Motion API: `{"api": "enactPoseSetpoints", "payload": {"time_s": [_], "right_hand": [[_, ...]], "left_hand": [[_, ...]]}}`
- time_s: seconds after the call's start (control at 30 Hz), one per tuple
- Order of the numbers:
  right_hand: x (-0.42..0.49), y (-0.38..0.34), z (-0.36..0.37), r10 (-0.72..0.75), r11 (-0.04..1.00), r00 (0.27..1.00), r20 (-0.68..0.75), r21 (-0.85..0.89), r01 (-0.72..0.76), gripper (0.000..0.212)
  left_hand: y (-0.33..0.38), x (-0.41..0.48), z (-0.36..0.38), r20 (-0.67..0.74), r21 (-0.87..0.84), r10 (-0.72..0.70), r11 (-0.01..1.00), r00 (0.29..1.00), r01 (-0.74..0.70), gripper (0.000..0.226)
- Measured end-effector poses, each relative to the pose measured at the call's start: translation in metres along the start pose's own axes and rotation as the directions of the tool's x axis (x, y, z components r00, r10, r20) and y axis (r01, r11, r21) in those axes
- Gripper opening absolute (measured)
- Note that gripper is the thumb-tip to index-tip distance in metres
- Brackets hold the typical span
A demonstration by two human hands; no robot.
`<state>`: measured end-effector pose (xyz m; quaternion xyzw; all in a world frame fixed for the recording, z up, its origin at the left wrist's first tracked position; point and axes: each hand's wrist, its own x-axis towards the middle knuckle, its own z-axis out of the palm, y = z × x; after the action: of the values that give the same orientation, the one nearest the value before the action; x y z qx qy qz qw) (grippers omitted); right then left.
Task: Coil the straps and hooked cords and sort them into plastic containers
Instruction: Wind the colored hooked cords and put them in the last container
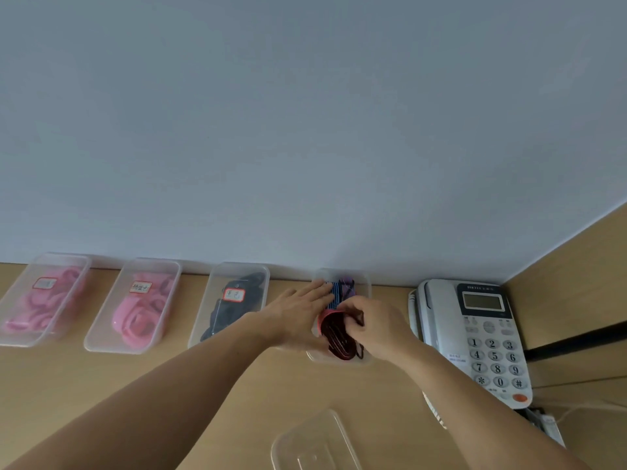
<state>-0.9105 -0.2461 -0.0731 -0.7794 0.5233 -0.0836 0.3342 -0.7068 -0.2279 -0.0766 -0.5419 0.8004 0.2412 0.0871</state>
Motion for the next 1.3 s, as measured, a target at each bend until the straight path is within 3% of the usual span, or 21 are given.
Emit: {"api": "enactPoseSetpoints", "payload": {"time_s": [0.1,0.2,0.3,0.43,0.53,0.7,0.87,1.13,1.3], "right_hand": [[-0.001,0.007,-0.008,0.014,0.995,0.999,0.030,0.094,-0.016,0.025],[-0.005,0.002,-0.006,-0.005,1.000,0.997,0.075,0.011,0.004,0.035],[-0.004,-0.008,0.002,-0.030,0.992,1.000,0.010,-0.120,0.031,0.038],[-0.007,-0.011,0.013,0.005,0.999,0.998,-0.057,-0.039,-0.008,0.042],[-0.005,-0.010,0.017,0.036,0.999,0.999,-0.031,-0.026,-0.037,0.041],[-0.003,-0.003,0.007,0.114,0.960,0.993,-0.027,0.259,-0.104,0.032],[-0.009,0.008,-0.005,0.267,0.788,0.948,-0.175,0.606,-0.110,0.033],[-0.008,0.007,-0.008,0.308,0.738,0.925,-0.224,0.669,-0.083,0.033],[-0.010,0.009,-0.008,0.302,0.738,0.927,-0.222,0.670,-0.081,0.033]], "left_hand": [[-0.004,0.001,-0.002,0.005,-0.023,0.028,0.999,1.000,-0.028,0.101],[-0.002,0.004,0.002,-0.026,0.050,0.022,0.999,0.999,-0.021,0.094],[-0.002,0.003,0.007,-0.074,0.115,0.010,0.993,0.997,-0.001,0.086],[-0.002,0.000,0.012,-0.089,0.189,-0.001,0.982,0.996,0.018,0.084],[0.000,0.000,0.012,-0.093,0.200,0.000,0.980,0.996,0.019,0.085],[0.000,0.003,0.010,-0.147,0.174,0.016,0.985,0.989,0.010,0.089],[0.007,0.010,0.014,-0.196,0.197,0.023,0.980,0.980,0.017,0.085],[0.025,0.016,0.024,-0.257,0.337,-0.023,0.935,0.966,0.112,0.078],[0.022,0.015,0.023,-0.269,0.315,0.059,0.949,0.961,0.030,0.066]]}}
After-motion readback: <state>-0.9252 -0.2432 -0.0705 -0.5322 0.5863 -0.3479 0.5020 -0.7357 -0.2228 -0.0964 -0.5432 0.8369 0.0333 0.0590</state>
